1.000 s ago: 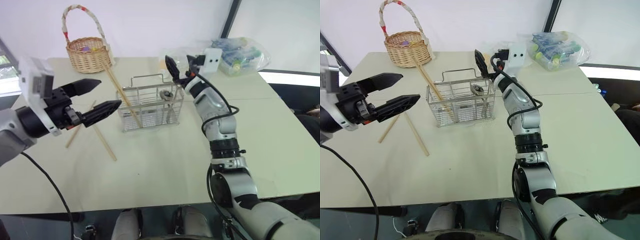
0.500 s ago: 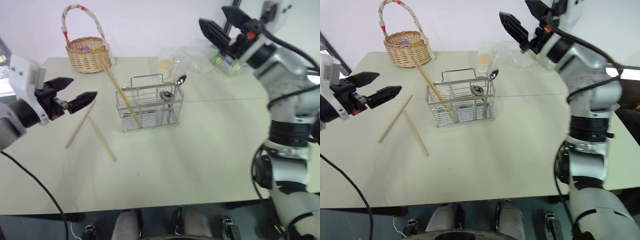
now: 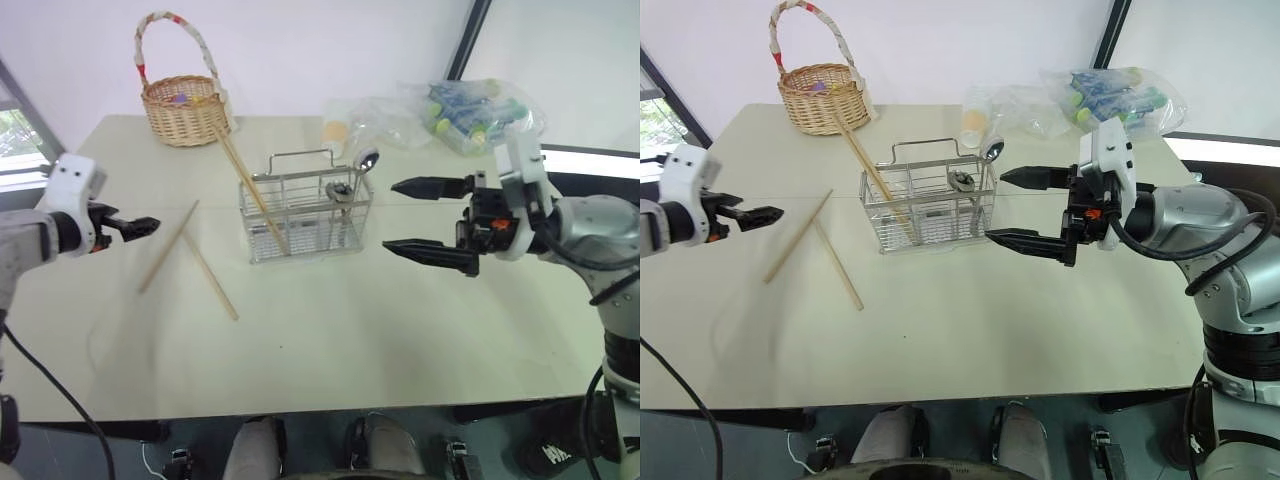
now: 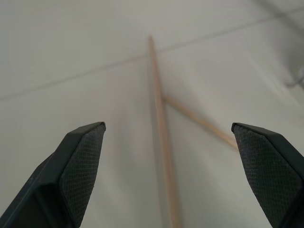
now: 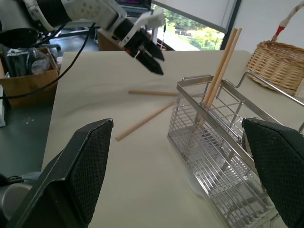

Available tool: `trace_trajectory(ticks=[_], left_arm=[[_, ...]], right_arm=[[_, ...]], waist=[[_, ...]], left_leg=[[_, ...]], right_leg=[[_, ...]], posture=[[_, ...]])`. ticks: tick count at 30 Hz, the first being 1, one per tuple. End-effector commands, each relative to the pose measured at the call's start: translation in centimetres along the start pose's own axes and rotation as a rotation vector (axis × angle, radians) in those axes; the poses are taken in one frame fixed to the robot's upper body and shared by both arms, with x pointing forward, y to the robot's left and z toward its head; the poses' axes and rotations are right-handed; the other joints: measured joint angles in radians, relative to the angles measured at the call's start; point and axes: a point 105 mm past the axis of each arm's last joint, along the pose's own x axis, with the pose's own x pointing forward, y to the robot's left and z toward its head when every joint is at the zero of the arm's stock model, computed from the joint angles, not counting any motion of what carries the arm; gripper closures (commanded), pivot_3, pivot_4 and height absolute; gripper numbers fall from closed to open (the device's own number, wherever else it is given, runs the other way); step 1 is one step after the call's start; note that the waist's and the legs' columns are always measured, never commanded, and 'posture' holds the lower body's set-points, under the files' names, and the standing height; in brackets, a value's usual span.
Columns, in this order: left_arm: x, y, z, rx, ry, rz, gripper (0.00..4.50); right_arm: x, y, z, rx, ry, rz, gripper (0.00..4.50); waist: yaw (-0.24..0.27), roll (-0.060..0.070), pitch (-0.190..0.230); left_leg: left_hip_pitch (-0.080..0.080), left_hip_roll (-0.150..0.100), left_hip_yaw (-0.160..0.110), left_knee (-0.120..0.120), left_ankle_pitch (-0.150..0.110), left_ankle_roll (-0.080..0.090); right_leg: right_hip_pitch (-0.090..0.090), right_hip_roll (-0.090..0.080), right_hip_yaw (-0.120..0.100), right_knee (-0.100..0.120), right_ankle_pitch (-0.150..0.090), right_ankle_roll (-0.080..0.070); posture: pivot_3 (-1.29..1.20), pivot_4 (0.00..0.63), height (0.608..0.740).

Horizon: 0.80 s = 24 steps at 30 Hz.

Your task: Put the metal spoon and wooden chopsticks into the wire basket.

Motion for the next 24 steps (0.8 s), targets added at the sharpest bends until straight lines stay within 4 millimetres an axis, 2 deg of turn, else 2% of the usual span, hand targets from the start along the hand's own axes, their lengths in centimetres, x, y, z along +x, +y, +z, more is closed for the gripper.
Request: trace_trajectory(ticks=[1, 4, 10, 12, 19, 22, 24], left_arm=[[1.0, 0.5, 0.2, 0.03, 0.029, -0.01, 0.0], [2.1, 0.7, -0.4, 0.038, 0.074, -0.01, 0.0], [4.0, -0.4, -1.3, 0.033, 0.143, -0.095, 0.0], [4.6, -0.6, -2.3, 0.029, 0.203, -0.113, 0.0], [5.2, 0.3, -3.5, 0.004, 0.283, -0.076, 0.0], [5.3, 0.2, -3.3, -0.014, 0.269, -0.088, 0.9], [5.4, 0.1, -3.2, -0.019, 0.264, -0.093, 1.81]], right_arm=[[-0.4, 0.6, 1.1, -0.018, -0.032, -0.013, 0.04], [-0.5, 1.1, 1.0, -0.01, -0.028, -0.019, 0.04], [-0.8, 1.6, 0.8, 0.01, -0.035, -0.045, 0.04], [-0.8, 1.8, 0.9, 0.014, -0.042, -0.056, 0.04], [-1.1, 2.1, 0.6, 0.027, -0.037, -0.072, 0.04], [-1.2, 2.2, 0.7, 0.027, -0.036, -0.073, 0.0], [-1.2, 2.2, 0.7, 0.028, -0.037, -0.075, 0.0]], waist=[[0.001, -0.001, -0.001], [0.001, -0.004, -0.002], [-0.004, -0.007, -0.003], [0.0, -0.007, -0.003], [-0.002, -0.006, -0.004], [-0.002, -0.005, -0.005], [-0.001, -0.005, -0.005]], left_leg=[[0.0, 0.0, 0.0, 0.0, 0.0, 0.0], [-0.001, 0.0, 0.0, 0.0, 0.0, 0.0], [-0.001, 0.0, 0.002, -0.001, 0.002, -0.003], [0.0, 0.0, 0.001, 0.0, 0.0, 0.001], [0.001, 0.0, 0.001, 0.0, 0.0, 0.001], [0.002, 0.001, 0.0, 0.0, 0.0, 0.001], [0.002, 0.001, 0.0, -0.001, 0.0, 0.001]], right_leg=[[0.0, 0.0, 0.0, 0.0, 0.0, 0.0], [0.0, 0.0, 0.0, 0.0, 0.0, 0.0], [0.001, -0.001, 0.0, -0.001, 0.0, 0.0], [0.001, -0.001, 0.0, -0.001, 0.0, 0.0], [0.002, -0.001, 0.0, -0.001, 0.0, 0.0], [0.002, -0.001, 0.0, -0.001, 0.0, 0.0], [0.001, -0.001, 0.0, -0.001, 0.0, 0.0]], posture=[[0.0, 0.15, 0.627], [0.0, 0.15, 0.627], [0.0, 0.15, 0.627], [0.0, 0.15, 0.627], [0.0, 0.15, 0.627], [0.0, 0.15, 0.627], [0.0, 0.15, 0.627]])
